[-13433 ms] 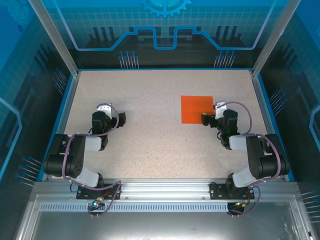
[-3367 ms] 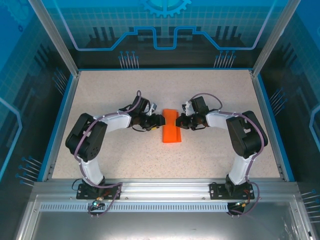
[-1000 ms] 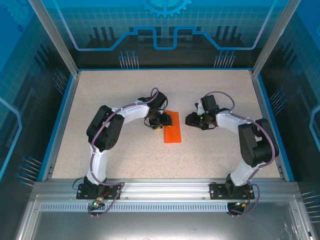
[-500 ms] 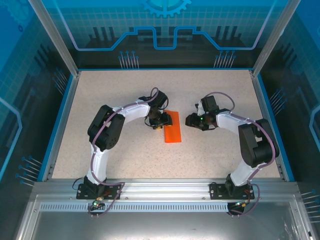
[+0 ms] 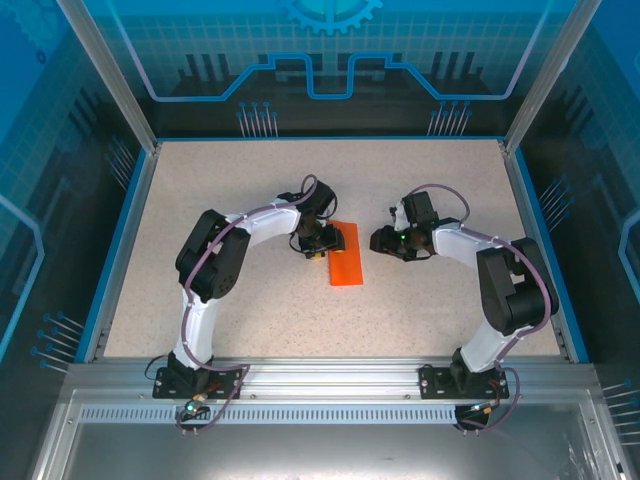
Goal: Fold a paper plane with a square sheet of paper (fold left side to right side)
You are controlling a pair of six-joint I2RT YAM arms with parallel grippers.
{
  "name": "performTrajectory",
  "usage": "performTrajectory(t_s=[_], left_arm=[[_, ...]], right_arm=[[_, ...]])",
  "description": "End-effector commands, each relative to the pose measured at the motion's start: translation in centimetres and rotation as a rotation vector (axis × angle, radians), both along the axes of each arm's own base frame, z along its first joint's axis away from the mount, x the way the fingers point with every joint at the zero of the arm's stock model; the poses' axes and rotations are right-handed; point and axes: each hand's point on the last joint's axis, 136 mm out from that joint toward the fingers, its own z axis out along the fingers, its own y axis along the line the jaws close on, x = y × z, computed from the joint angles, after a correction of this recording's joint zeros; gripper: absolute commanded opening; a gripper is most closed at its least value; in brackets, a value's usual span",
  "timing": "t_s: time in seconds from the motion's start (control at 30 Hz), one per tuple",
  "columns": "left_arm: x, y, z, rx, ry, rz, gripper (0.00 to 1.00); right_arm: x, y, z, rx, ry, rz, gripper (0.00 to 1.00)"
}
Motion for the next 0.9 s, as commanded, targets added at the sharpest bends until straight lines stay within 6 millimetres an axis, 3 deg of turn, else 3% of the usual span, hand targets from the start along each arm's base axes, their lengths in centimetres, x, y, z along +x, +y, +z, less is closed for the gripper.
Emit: performTrajectory(t_s=[0.0, 0.87], left_arm=[[-2.06, 1.64, -5.52, 0.126, 0.089, -0.001, 0.54], [-2.44, 2.34, -6.0, 0.161, 0.095, -0.005, 0.54]], right_arm=[[-0.21, 0.52, 0.99, 0.026, -0.02, 0.009, 0.44], [-0.31, 1.31, 1.34, 0.048, -0.032, 0.03, 0.44]])
